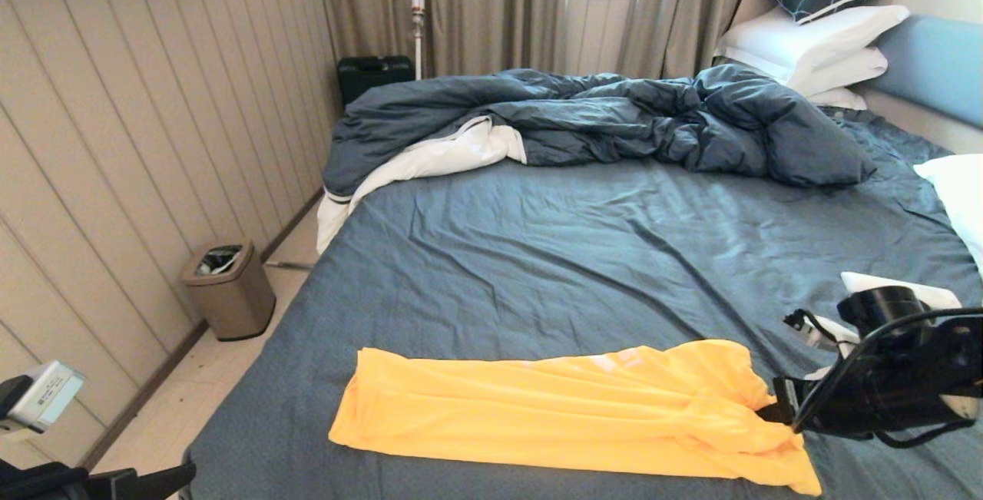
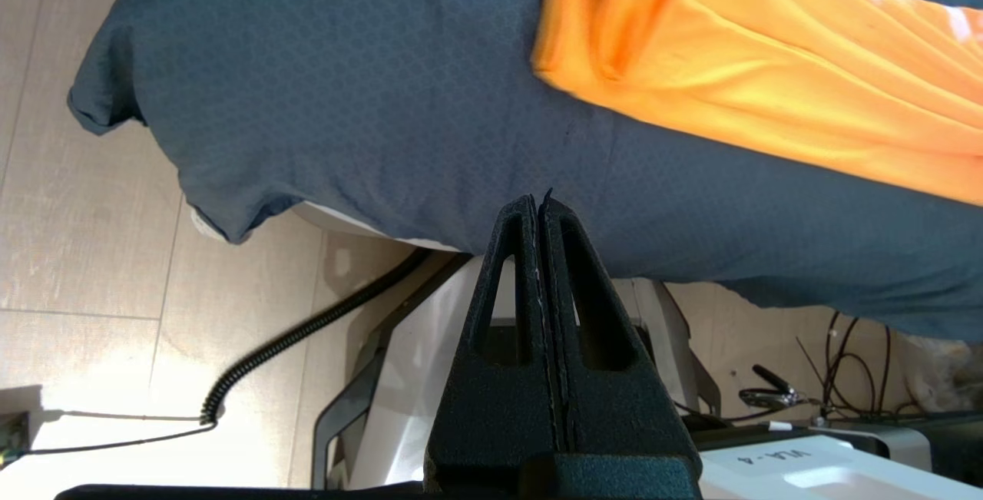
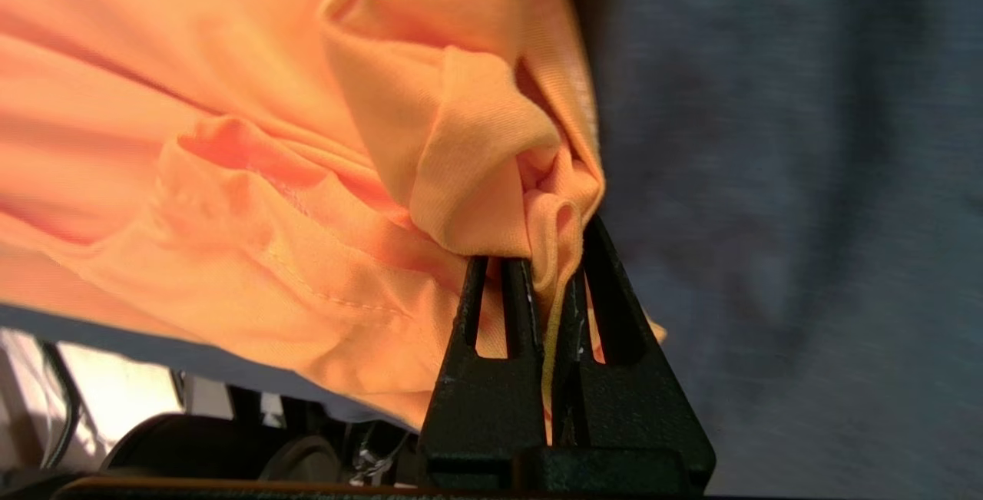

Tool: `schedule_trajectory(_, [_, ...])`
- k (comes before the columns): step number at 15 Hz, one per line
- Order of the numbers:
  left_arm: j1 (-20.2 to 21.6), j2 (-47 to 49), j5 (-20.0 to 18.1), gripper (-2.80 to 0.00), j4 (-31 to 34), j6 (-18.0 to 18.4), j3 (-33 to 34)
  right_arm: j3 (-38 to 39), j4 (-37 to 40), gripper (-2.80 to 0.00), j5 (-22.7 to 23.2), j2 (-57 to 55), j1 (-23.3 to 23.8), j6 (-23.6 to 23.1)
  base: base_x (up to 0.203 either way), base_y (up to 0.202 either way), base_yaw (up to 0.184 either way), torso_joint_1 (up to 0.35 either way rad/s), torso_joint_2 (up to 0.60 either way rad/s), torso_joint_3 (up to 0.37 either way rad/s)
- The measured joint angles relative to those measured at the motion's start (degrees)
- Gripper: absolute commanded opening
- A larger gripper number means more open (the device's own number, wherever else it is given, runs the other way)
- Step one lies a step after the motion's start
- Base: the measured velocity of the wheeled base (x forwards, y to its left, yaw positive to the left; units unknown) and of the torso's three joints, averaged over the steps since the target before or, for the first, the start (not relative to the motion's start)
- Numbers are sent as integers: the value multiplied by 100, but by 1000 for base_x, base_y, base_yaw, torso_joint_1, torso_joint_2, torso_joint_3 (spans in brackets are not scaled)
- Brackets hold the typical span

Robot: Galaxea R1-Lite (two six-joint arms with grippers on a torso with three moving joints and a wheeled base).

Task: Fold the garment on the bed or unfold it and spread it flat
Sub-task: Fold the yellow T-shirt

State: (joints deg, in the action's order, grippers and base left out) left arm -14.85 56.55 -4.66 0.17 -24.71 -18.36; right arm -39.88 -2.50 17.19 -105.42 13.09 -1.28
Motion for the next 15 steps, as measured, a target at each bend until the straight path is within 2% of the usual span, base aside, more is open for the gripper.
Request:
schedule_trajectory(4, [0, 9, -230, -280, -2, -8, -13, -60, 16, -280, -2, 155, 578, -289, 0, 0, 0, 0, 0, 0])
schedule_trajectory(8, [0, 52, -228, -280, -15, -23, -66, -208, 49, -280, -2, 362, 1144, -471, 0, 0, 0, 0, 0, 0])
schedule_trajectory(13, [-2, 205, -230, -280, -31, -19, -158, -576, 119, -280, -2, 429, 2162, -912, 0, 0, 0, 0, 0, 0])
schedule_trajectory(15, [0, 300, -234, -280, -31, -17, -212, -969, 415, -280, 12, 418, 2545, -1076, 0, 0, 0, 0, 0, 0])
